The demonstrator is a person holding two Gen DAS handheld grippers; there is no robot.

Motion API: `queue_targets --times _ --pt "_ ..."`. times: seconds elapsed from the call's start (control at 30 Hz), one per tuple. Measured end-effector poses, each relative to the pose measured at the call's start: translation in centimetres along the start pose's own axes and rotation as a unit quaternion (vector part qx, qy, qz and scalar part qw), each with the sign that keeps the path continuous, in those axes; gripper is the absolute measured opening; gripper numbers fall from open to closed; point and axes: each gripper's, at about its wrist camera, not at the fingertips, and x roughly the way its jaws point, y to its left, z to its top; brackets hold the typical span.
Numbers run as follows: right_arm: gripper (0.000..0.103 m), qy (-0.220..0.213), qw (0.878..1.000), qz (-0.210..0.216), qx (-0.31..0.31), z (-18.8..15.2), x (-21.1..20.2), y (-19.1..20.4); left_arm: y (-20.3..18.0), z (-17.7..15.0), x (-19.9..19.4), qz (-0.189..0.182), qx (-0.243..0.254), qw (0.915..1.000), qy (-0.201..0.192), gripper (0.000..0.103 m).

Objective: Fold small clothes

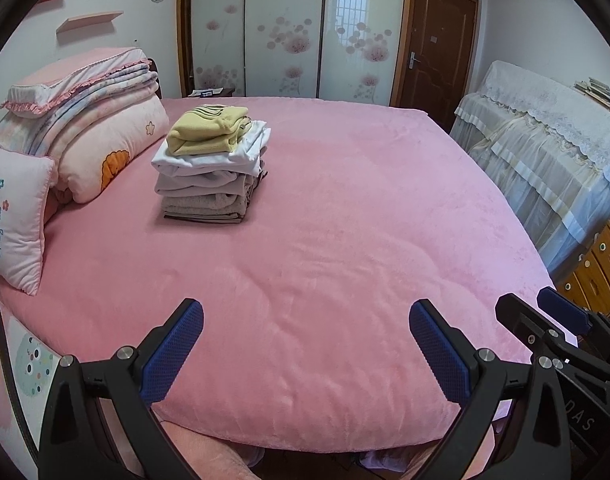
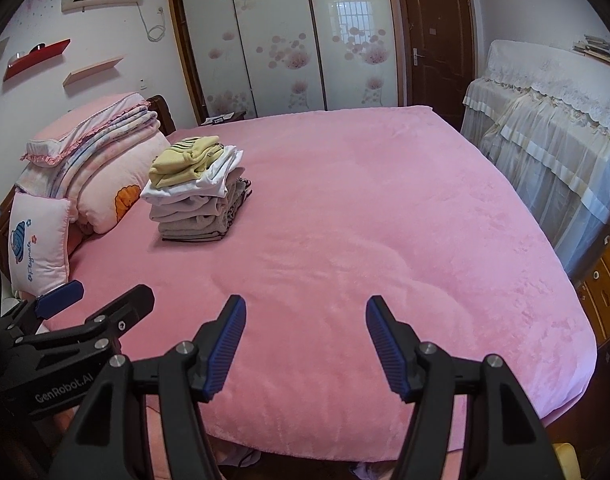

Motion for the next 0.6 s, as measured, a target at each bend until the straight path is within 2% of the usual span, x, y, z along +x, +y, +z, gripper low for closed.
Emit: queue_targets --times 0.6 --pt "0.063 0.0 1.0 -0.002 -0.001 0.07 -0.05 -0.04 -0.24 -0.18 -0.24 0.003 0.0 1.0 0.002 0.102"
